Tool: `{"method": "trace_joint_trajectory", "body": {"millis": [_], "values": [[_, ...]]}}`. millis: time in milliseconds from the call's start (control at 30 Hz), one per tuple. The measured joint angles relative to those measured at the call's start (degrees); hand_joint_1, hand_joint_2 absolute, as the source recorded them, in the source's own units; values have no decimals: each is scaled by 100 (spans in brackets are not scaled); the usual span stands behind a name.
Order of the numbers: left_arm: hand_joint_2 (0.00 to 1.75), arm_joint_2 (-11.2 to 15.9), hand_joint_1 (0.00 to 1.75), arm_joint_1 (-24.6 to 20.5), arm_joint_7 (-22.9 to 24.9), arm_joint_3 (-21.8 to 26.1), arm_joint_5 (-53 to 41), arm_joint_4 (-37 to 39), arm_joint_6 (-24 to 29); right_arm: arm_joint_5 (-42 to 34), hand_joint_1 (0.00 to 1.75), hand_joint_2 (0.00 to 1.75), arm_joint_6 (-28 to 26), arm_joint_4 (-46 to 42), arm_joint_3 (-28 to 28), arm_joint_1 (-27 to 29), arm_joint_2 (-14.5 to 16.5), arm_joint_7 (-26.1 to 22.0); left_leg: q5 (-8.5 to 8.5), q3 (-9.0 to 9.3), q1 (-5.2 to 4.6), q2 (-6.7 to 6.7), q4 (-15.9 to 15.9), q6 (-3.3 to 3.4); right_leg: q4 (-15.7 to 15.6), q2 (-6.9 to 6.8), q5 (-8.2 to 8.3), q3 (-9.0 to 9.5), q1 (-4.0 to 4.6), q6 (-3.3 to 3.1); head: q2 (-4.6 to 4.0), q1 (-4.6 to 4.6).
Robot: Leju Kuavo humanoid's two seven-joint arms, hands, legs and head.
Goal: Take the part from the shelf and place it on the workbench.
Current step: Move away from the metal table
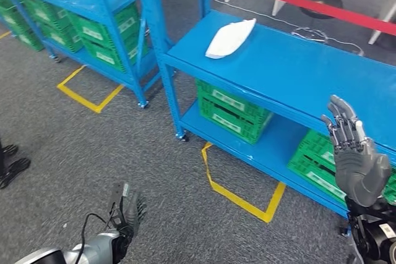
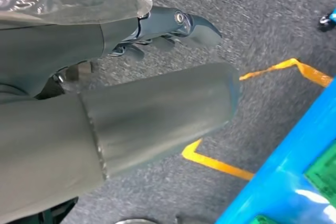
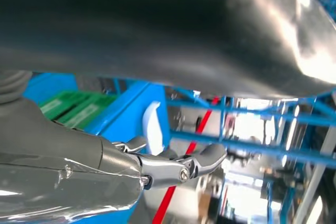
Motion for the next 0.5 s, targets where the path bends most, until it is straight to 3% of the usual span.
{"method": "trace_joint_trajectory", "body": {"millis": [33, 67, 100, 200, 267, 333, 400, 467, 500], "values": [[0, 2, 0, 17, 0, -7, 3, 1, 0, 1, 0, 0, -3, -15, 1, 32, -13, 0, -64, -163, -3, -33, 270, 9, 0, 87, 3, -3, 8, -9, 0, -9], [0, 4, 0, 32, 0, -14, 6, 1, -1, 1, 0, 0, -4, -32, 1, 64, -24, 1, -20, -233, -5, -56, 338, 23, 1, 175, 6, -3, 15, -15, 0, -15], [0, 4, 0, 36, -1, -19, 8, 1, -2, 2, 0, 0, -4, -53, 2, 89, -31, 1, 129, -193, -7, -79, 181, 44, 2, 261, 8, -1, 20, -15, 0, -19], [0, 5, 0, -3, -11, -21, 10, 0, -10, 0, 0, 0, 2, -106, 1, 109, -36, 7, 733, 307, -7, -295, -987, 127, 13, 486, 14, 2, 33, 7, 0, -31], [0, 11, 0, -29, -28, -21, 26, -1, -26, -18, 0, 0, 34, -128, 0, 118, -38, 20, 838, 471, -16, -380, -1359, 154, 21, 598, 21, -21, 36, 56, 0, -25], [0, 9, 0, -48, -36, -20, 57, -2, -44, -48, 0, 0, 96, -132, -2, 117, -40, 28, 852, 492, -17, -277, -1407, 190, 21, 664, 27, -58, 25, 116, 0, -11], [0, 10, 0, -84, -34, -20, 96, -5, -57, -69, 0, 0, 164, -123, 3, 68, -40, 22, 880, 513, -7, -169, -1453, 248, 215, 417, -110, -170, 30, 164, 0, 17], [0, 35, 0, -107, -27, -20, 139, -5, -69, -97, 0, 0, 212, -96, 19, -31, -39, 14, 887, 525, -15, -61, -1472, 285, 875, 59, -469, -463, 23, 206, 0, 55], [0, 54, 0, -106, -24, -20, 158, -5, -73, -118, 0, 0, 234, -70, 28, -72, -38, 6, 882, 526, -20, -5, -1472, 296, 1293, -18, -651, -645, 6, 227, 0, 72]]}}
